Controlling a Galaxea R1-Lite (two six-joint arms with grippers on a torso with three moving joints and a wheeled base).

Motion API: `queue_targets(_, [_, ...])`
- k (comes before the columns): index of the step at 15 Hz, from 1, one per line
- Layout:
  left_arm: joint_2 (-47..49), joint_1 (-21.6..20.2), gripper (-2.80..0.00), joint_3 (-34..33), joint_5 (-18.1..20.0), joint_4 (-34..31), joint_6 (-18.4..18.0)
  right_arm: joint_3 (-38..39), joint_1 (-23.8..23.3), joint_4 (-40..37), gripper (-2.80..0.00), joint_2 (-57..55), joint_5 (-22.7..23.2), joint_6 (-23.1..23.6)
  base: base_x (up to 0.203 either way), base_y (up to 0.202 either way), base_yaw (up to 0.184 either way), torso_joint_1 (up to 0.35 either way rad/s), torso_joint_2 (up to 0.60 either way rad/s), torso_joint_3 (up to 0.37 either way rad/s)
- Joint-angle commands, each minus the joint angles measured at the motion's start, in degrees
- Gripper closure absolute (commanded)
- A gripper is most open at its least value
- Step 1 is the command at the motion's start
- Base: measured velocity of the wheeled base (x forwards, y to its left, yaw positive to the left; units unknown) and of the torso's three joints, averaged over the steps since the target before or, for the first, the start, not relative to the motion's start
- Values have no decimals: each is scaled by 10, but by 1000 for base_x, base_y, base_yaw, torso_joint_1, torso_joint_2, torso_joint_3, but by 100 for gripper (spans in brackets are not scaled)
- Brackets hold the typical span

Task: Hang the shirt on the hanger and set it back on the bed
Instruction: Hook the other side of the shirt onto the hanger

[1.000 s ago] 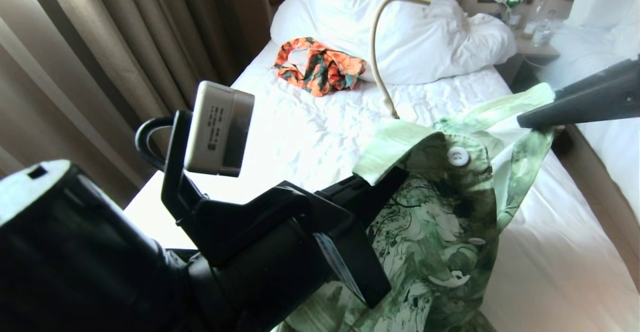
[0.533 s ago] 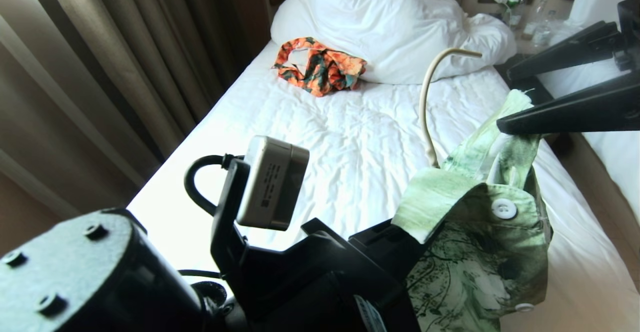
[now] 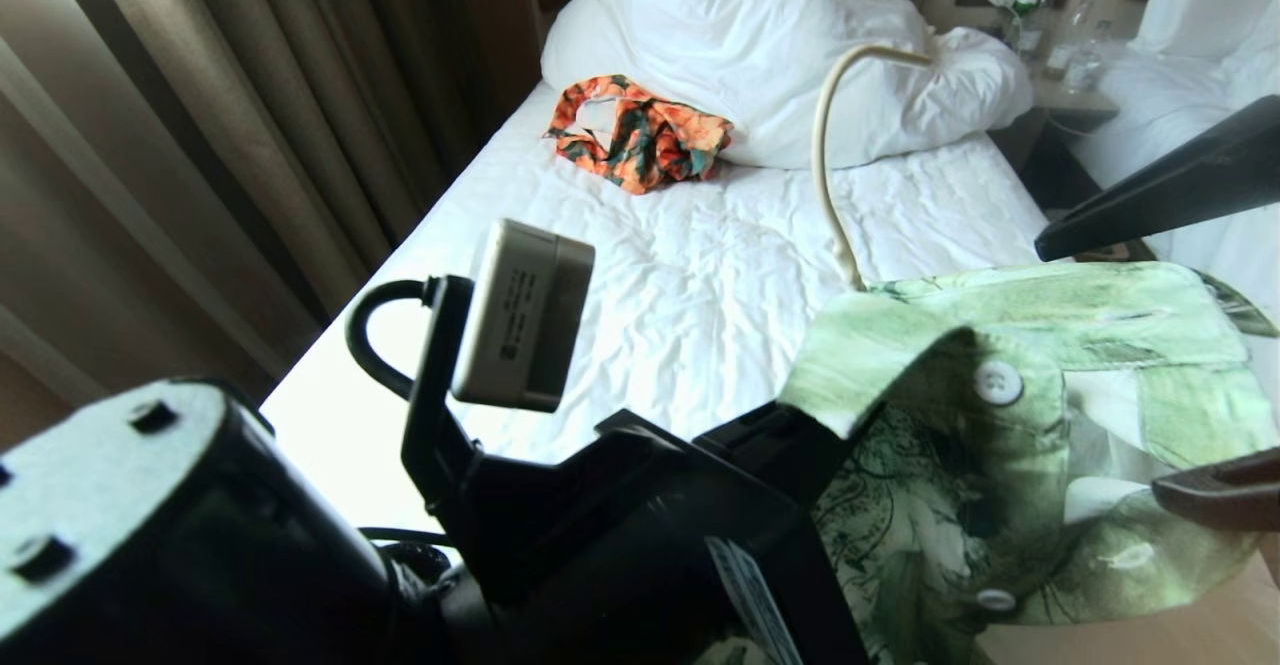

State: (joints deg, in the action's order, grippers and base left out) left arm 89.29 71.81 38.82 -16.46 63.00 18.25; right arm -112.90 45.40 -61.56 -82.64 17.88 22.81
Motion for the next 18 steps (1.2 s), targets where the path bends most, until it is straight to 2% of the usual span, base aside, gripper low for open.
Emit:
queue_targets(1, [-23,-20,0,25,-10,-9,1,0,24,-3,-280,14,0,2,0,0,0,0,0,0])
queue_targets(4, [-37,-75,0,54,-16,-39,3,0,40,-3,-280,26,-3,2,0,0,0,0,0,0])
queue_targets(11, [-32,-157,0,88,-17,-41,2,5,52,-14,-280,43,-9,2,0,0,0,0,0,0])
queue_targets(15, [-38,-162,0,87,-16,-41,2,2,66,13,-280,40,-10,-7,0,0,0,0,0,0])
queue_targets(18, [-39,-145,0,82,-16,-41,3,2,66,110,-280,21,-42,-78,0,0,0,0,0,0])
